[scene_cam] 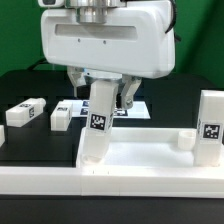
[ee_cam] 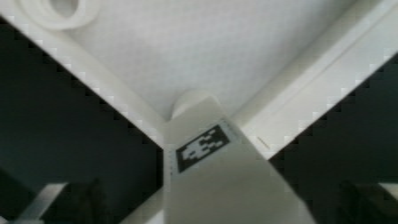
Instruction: Assemble desk
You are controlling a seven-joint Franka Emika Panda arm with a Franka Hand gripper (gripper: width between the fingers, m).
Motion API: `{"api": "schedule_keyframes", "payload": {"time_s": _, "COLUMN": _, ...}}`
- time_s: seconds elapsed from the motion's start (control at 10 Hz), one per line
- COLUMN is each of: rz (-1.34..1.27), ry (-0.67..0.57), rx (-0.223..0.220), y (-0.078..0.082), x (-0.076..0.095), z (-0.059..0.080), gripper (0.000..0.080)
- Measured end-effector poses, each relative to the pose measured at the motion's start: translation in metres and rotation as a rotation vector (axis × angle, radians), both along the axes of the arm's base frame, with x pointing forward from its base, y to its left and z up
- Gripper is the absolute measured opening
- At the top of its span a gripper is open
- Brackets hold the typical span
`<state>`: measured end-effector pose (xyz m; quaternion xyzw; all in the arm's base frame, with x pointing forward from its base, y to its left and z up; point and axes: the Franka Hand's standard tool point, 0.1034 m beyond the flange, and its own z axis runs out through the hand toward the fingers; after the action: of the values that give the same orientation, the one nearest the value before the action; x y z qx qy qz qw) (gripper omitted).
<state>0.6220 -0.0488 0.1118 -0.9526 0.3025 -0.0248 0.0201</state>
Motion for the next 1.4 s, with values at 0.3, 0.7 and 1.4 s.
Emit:
{"api": "schedule_keyframes", "payload": {"time_s": 0.3, "rz": 0.254, "ry": -0.003, "rx": -0.016, "y": 0.0026, "x": 0.0, "z": 0.0, "gripper": 0.0649}}
{"api": "schedule_keyframes", "payload": {"time_s": 0.7, "rz": 0.344, "ry": 0.0, "rx": -0.029, "y": 0.0032, "x": 0.0002, "z": 0.0004, "gripper": 0.0525}}
{"api": "schedule_keyframes", "payload": {"time_s": 1.4, "rz": 0.158, "ry": -0.006, "rx": 0.009, "y": -0.0056, "x": -0.0019, "z": -0.0007, "gripper": 0.0295}}
